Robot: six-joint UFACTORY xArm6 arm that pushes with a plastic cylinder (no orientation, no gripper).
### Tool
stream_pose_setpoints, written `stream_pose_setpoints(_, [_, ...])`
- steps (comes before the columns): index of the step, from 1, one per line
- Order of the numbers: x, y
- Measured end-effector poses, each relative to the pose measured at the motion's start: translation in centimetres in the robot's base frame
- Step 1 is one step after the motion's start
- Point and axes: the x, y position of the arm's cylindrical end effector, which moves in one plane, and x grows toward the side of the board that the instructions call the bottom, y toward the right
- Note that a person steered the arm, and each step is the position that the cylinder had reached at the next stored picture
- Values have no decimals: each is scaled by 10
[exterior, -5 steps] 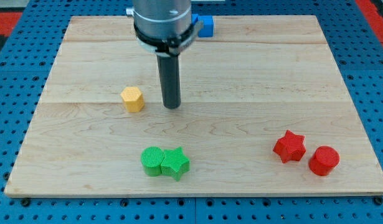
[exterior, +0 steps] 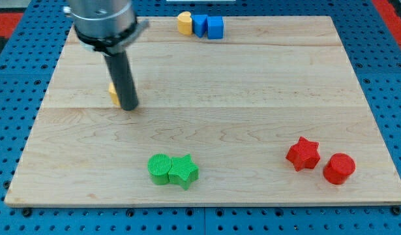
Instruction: Push the yellow hexagon towards center left
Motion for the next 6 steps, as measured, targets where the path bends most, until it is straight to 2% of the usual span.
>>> stream_pose_setpoints(1, [-28, -23])
stream_pose_setpoints(2, [-25, -25])
stream_pose_setpoints(3, [-29, -66])
stream_pose_setpoints(4, [-61, -44])
stream_pose_setpoints(5, [-73, 0])
stream_pose_setpoints(6, [-131, 12])
